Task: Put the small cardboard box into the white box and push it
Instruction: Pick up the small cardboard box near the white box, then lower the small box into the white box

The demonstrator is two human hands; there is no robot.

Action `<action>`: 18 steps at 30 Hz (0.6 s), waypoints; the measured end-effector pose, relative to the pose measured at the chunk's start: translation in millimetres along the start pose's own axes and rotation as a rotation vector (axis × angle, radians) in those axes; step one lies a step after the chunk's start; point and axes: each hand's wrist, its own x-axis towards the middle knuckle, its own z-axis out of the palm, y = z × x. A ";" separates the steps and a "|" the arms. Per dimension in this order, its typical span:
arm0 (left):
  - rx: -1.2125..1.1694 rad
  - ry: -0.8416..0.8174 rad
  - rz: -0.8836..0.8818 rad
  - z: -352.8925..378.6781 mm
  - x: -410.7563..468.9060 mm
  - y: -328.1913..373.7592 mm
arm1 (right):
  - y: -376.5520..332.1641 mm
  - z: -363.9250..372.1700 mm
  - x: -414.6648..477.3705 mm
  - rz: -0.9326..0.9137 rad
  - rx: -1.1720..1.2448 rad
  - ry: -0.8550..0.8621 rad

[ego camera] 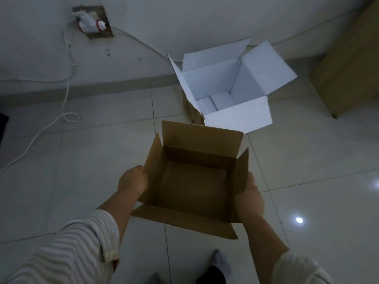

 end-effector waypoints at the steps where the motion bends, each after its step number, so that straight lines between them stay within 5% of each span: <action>1: -0.005 -0.003 0.008 -16.6 -13.2 4.2 | -10.3 -18.1 -8.7 -0.003 -0.001 0.000; 11: -0.031 0.063 0.150 -198.3 -106.1 63.3 | -103.2 -193.2 -72.1 -0.117 0.026 0.060; 18: -0.097 0.163 0.213 -262.9 -129.9 126.0 | -130.5 -273.7 -46.5 -0.214 0.029 0.105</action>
